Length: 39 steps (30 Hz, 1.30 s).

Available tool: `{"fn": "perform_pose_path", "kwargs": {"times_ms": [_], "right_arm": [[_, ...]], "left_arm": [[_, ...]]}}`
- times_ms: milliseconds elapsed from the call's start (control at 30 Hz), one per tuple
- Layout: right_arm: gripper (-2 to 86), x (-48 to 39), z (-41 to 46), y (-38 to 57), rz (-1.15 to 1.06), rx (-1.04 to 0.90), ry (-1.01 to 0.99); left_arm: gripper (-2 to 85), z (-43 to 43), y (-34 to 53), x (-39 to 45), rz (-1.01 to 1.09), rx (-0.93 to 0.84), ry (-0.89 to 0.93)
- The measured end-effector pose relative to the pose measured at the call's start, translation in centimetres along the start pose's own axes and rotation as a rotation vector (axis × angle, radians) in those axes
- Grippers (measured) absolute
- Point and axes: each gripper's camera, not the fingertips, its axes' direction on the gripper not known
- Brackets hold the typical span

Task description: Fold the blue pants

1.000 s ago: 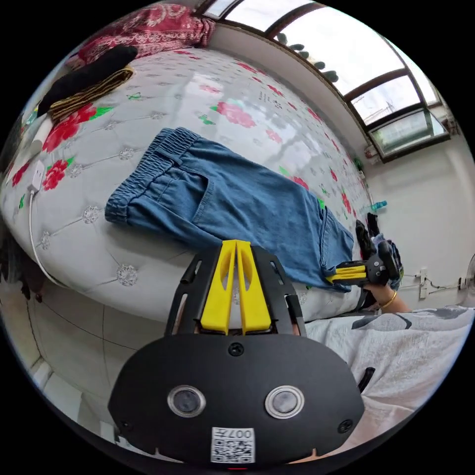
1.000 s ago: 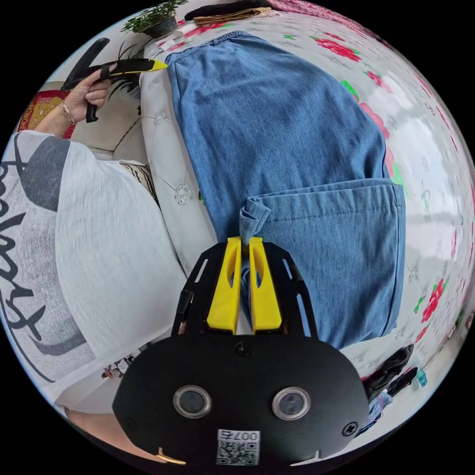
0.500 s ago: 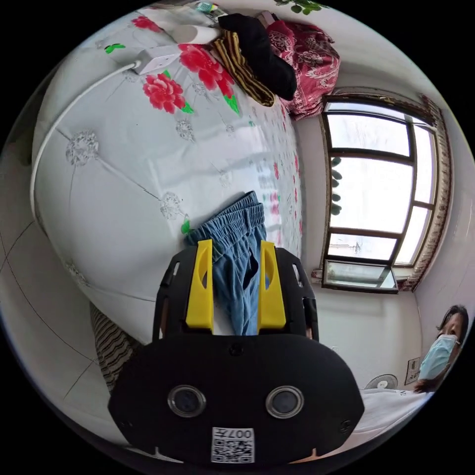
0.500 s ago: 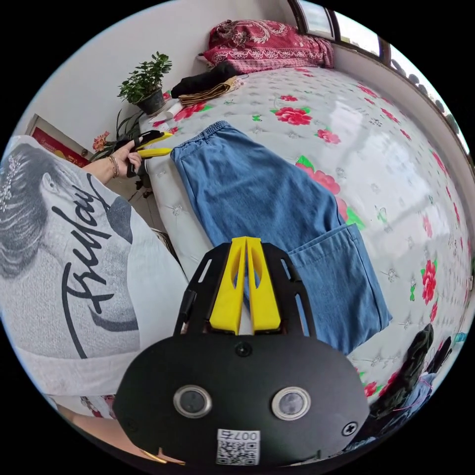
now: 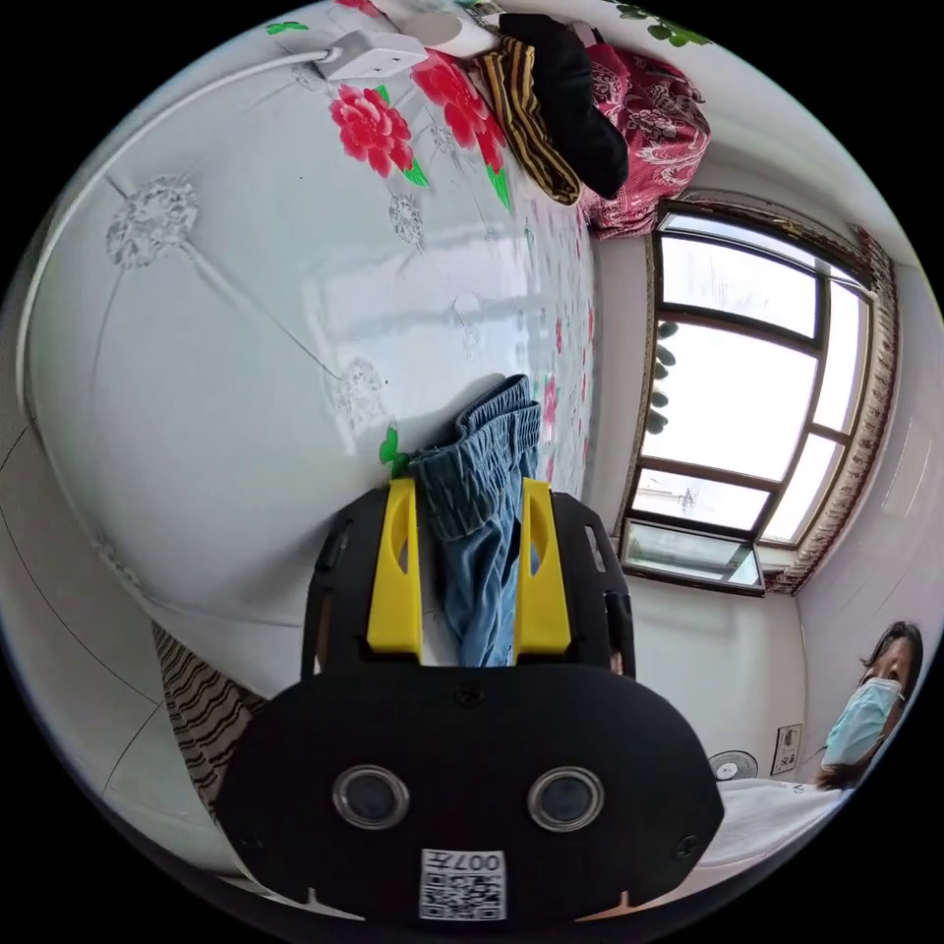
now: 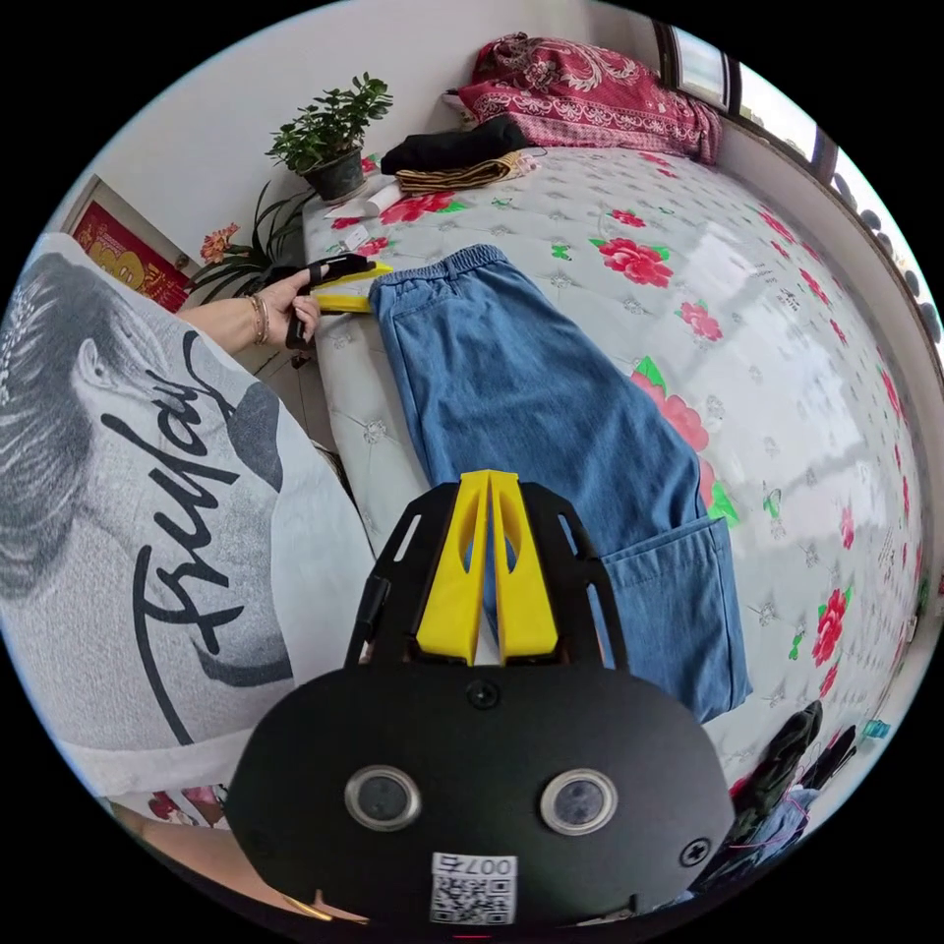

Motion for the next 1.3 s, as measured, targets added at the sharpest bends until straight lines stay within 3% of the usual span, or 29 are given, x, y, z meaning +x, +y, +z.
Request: {"fn": "perform_pose_path", "kwargs": {"times_ms": [133,233,300,500,567,633,700,833,933,1100,1200,1300], "right_arm": [[-0.3,0.0,-0.3,-0.3,0.002,0.013,0.002],[-0.4,0.2,-0.5,0.0,0.011,0.007,0.0],[-0.4,0.4,-0.8,0.4,0.022,0.013,0.014],[-0.3,2.1,-1.8,2.9,0.086,0.042,0.02],[-0.3,3.0,-2.1,4.1,0.116,0.066,0.016],[-0.3,3.7,-2.2,5.1,0.143,0.09,0.007],[-0.3,4.5,-2.1,6.3,0.178,0.116,-0.011],[0.1,6.7,-1.5,9.3,0.273,0.167,-0.092],[1.2,8.4,-0.8,10.6,0.324,0.211,-0.166],[4.9,11.1,0.9,9.3,0.307,0.284,-0.335],[7.4,12.6,2.5,6.6,0.271,0.27,-0.33],[9.3,14.6,4.3,3.6,0.283,0.252,-0.337]], "left_arm": [[9.3,1.7,0.7,-0.5,0.004,0.006,0.039],[6.3,1.8,2.9,-1.3,-0.049,0.086,0.17],[5.6,1.8,5.0,0.8,0.042,0.12,0.118],[4.7,6.7,14.8,16.2,0.663,0.031,-0.288],[4.7,12.0,22.8,22.3,1.052,-0.024,-0.482],[4.8,16.4,29.2,24.1,1.282,-0.058,-0.549],[4.8,21.0,35.0,23.7,1.446,-0.121,-0.592],[5.3,31.4,45.1,18.5,1.671,-0.465,-0.731],[5.8,33.4,48.7,16.1,1.767,-0.478,-0.812],[6.2,31.3,48.9,18.0,1.679,-0.413,-0.724],[5.2,27.9,46.0,19.7,1.458,-0.306,-0.636],[4.8,24.4,39.4,19.3,1.108,-0.245,-0.533]]}}
